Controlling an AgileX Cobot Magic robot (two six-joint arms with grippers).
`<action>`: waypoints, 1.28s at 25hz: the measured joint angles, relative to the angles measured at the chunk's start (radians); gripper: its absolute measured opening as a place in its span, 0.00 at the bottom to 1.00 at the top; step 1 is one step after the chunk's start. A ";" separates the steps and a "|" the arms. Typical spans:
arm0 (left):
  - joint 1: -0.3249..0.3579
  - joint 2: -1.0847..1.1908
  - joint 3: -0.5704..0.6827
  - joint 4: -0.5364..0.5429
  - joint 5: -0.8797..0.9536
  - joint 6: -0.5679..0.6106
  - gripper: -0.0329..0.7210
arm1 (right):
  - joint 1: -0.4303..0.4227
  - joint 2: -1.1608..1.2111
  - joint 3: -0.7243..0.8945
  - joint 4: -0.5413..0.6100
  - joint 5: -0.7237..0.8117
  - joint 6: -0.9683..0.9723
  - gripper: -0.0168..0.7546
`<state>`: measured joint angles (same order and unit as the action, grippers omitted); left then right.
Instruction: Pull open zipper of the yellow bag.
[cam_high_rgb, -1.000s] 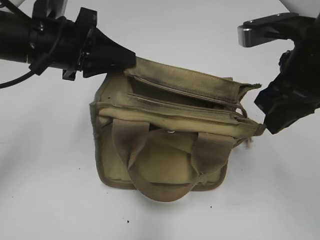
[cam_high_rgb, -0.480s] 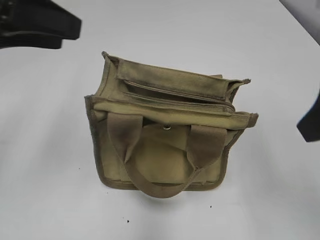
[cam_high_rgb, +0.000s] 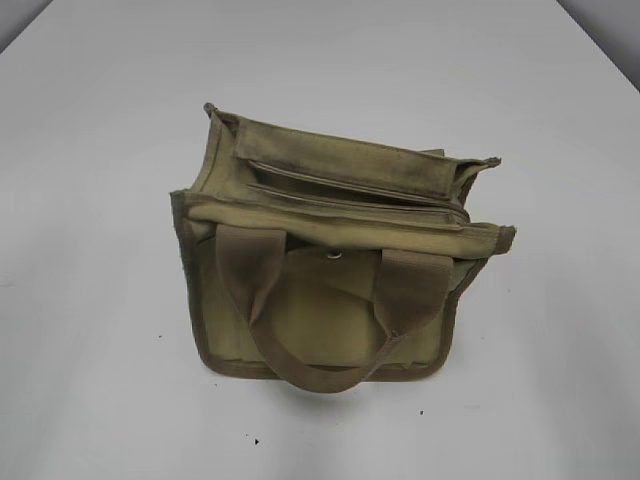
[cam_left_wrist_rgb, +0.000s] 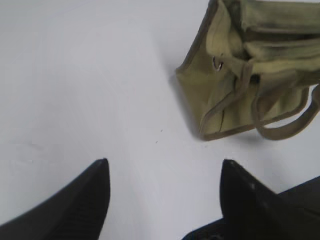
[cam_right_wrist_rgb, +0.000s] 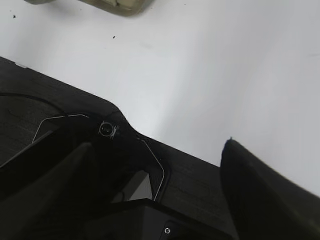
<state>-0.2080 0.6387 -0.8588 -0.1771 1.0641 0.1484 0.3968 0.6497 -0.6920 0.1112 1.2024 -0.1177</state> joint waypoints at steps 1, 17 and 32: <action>0.000 -0.045 0.029 0.016 0.011 -0.011 0.74 | 0.000 -0.040 0.019 0.000 0.000 -0.003 0.79; 0.000 -0.644 0.331 0.108 0.016 -0.022 0.68 | 0.000 -0.413 0.178 0.006 -0.052 -0.064 0.78; 0.000 -0.644 0.339 0.114 0.002 -0.024 0.65 | 0.000 -0.415 0.206 0.007 -0.105 -0.077 0.78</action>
<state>-0.2080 -0.0053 -0.5199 -0.0636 1.0662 0.1240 0.3968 0.2342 -0.4858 0.1183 1.0974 -0.1943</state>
